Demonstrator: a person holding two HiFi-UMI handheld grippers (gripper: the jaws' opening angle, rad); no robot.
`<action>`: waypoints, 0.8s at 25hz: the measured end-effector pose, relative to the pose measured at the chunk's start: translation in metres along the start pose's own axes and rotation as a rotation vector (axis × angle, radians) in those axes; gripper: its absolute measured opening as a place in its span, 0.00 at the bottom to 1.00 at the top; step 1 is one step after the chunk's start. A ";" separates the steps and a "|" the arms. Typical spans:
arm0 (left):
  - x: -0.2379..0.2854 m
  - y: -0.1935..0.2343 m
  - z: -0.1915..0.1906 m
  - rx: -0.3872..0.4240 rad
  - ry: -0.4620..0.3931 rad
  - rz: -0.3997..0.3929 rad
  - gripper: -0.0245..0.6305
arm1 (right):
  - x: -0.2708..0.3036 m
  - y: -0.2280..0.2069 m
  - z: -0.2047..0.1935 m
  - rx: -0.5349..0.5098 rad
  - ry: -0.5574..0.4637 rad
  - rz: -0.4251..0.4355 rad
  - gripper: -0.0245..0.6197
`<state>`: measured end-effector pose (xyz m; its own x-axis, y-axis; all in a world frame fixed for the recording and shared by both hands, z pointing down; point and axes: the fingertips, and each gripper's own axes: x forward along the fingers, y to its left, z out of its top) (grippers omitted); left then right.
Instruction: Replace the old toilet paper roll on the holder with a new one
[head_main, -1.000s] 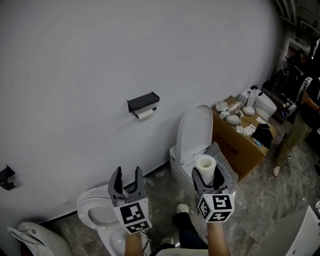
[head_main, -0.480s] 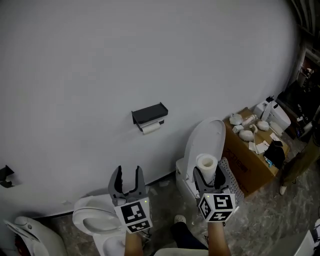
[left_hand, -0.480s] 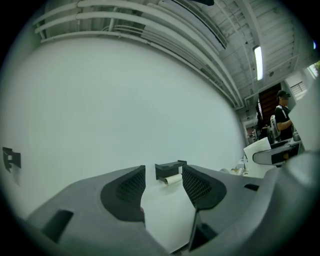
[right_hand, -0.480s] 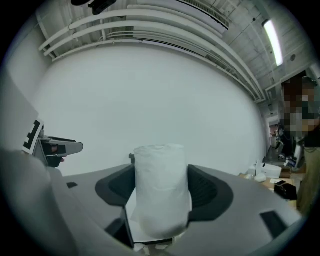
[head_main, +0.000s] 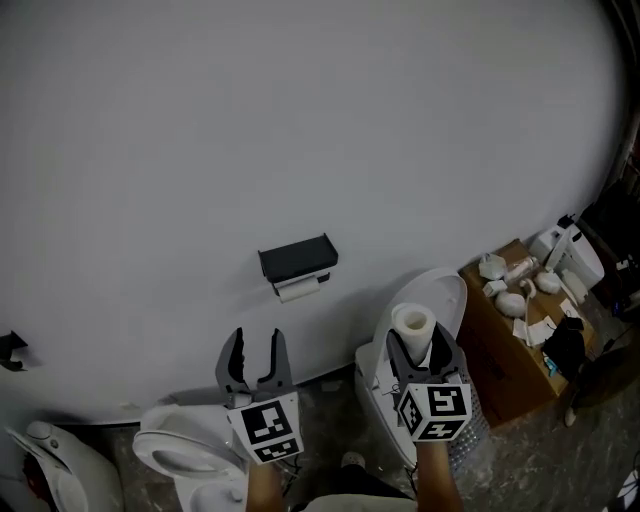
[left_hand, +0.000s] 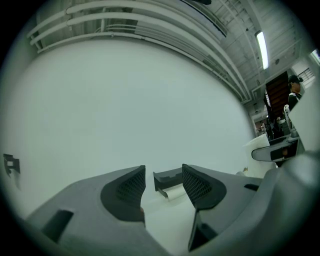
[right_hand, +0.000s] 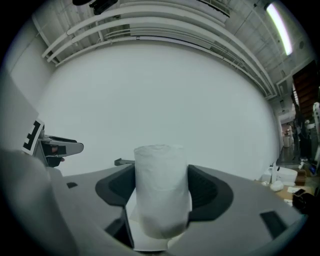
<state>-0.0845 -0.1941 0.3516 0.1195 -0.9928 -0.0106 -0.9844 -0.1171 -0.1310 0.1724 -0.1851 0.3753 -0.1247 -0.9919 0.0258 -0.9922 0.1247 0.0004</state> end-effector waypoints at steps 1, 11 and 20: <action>0.008 -0.002 0.001 0.004 0.002 0.009 0.36 | 0.009 -0.005 0.001 -0.001 -0.001 0.007 0.51; 0.063 -0.021 0.002 0.034 0.015 0.085 0.36 | 0.076 -0.039 -0.001 0.001 0.002 0.085 0.51; 0.086 -0.024 -0.012 0.048 0.054 0.110 0.36 | 0.105 -0.040 -0.016 0.002 0.031 0.130 0.51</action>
<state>-0.0521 -0.2772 0.3662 0.0024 -0.9997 0.0253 -0.9837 -0.0069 -0.1796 0.1991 -0.2938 0.3942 -0.2525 -0.9660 0.0560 -0.9676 0.2526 -0.0069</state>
